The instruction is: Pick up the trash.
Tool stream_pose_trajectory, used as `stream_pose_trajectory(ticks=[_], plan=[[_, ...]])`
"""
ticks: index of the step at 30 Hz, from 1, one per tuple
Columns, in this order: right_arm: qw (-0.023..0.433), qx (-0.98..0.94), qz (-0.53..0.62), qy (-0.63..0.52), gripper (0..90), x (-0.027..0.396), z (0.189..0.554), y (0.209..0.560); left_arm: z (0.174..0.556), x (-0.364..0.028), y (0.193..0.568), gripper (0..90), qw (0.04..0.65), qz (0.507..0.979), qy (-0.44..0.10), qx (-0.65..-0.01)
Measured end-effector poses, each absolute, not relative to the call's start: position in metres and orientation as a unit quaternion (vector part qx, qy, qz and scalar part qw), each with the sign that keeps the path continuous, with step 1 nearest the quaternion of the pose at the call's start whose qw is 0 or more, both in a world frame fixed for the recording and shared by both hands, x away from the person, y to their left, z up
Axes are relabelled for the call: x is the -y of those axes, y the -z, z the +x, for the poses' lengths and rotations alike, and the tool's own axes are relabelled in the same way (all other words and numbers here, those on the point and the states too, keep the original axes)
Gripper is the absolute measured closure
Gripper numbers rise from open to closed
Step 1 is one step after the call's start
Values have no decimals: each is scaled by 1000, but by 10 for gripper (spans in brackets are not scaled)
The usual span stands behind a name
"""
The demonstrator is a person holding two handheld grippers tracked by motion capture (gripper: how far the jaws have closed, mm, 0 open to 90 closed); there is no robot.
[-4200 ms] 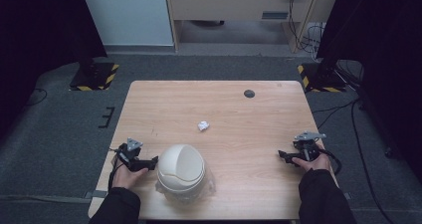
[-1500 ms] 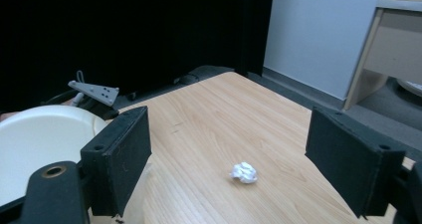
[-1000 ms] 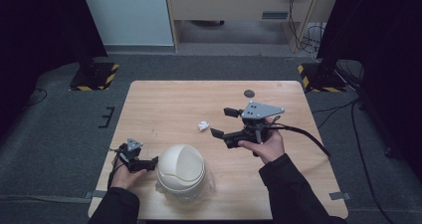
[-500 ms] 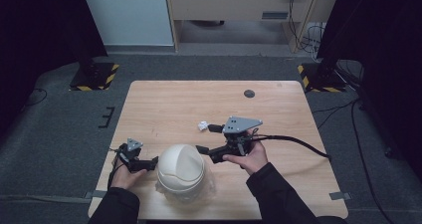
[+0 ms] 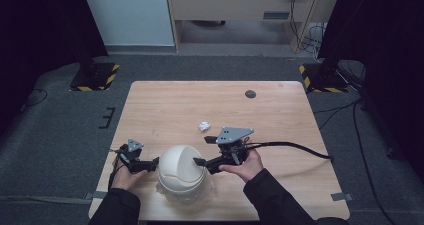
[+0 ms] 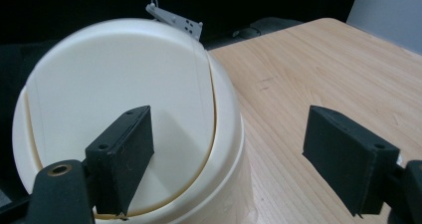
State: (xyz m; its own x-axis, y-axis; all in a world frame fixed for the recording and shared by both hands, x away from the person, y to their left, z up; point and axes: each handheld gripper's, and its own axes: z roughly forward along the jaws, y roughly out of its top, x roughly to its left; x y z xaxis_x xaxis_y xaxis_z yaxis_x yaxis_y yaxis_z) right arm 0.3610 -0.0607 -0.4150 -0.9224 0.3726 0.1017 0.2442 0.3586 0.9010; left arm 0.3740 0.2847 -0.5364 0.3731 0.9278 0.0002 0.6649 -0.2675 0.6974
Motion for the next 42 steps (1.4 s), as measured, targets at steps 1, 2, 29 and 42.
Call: stream_pose_trajectory(ticks=[1,2,29,42], plan=[[59,-823,188,-533,197,60,361,416,374,-285,536,0,312,768,-211,-519],[60,-824,189,-531,196,60,361,417,374,-285,536,0,312,768,-211,-519],[46,-843,196,-498,217,43,370,432,374,-285,536,0,312,768,-211,-519],[81,-814,215,-533,197,78,372,408,374,-285,536,0,312,768,-211,-519]])
